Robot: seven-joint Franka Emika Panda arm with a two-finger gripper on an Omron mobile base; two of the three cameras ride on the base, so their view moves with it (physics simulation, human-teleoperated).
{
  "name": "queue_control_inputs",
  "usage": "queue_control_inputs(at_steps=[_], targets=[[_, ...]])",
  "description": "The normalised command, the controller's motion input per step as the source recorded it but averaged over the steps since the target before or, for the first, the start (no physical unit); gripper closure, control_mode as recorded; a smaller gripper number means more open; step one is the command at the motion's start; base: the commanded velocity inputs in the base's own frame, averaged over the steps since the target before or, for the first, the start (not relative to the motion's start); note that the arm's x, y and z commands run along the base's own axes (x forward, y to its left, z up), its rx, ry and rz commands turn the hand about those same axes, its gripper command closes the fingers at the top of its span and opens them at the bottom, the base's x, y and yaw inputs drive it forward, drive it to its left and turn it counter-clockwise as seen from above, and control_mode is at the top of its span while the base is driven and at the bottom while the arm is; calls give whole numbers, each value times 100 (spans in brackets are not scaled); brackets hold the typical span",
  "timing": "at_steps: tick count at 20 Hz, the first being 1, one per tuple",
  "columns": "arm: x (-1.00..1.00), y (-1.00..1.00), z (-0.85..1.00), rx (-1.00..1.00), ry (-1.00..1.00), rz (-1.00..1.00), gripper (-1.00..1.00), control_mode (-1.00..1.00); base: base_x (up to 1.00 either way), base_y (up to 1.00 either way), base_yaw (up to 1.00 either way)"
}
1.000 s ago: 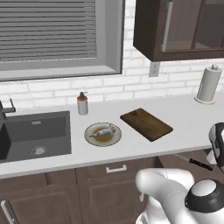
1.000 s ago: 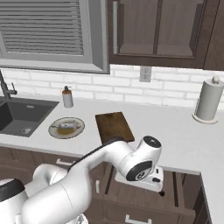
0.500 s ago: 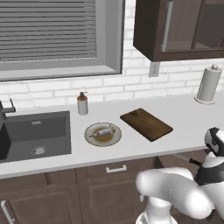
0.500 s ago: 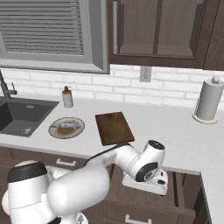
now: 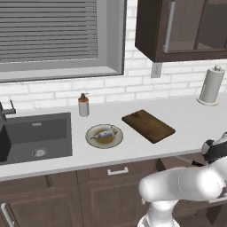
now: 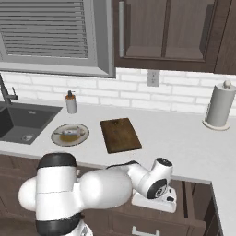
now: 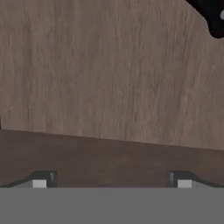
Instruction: Pick up the knife from the drawer and place it on the cutting board. Then place the meat from the plate to the cutting board.
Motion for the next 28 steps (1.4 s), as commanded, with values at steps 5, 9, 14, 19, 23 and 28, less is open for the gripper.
queue_control_inputs(at_steps=[5, 9, 14, 19, 23, 28], targets=[[-37, 6, -25, 0, 9, 6, -100, -100, 0, 0, 0], [-81, 26, 1, 0, 20, 3, -100, -100, 0, 0, 0], [-90, 41, 1, 0, 30, 2, -100, -100, 0, 0, 0], [-100, 24, 0, 0, 30, 4, -100, -100, 0, 0, 0], [-26, 1, 27, 0, 8, 5, -100, -100, 0, 0, 0], [0, -38, 21, 3, -26, 18, -100, -100, 0, 0, 0]])
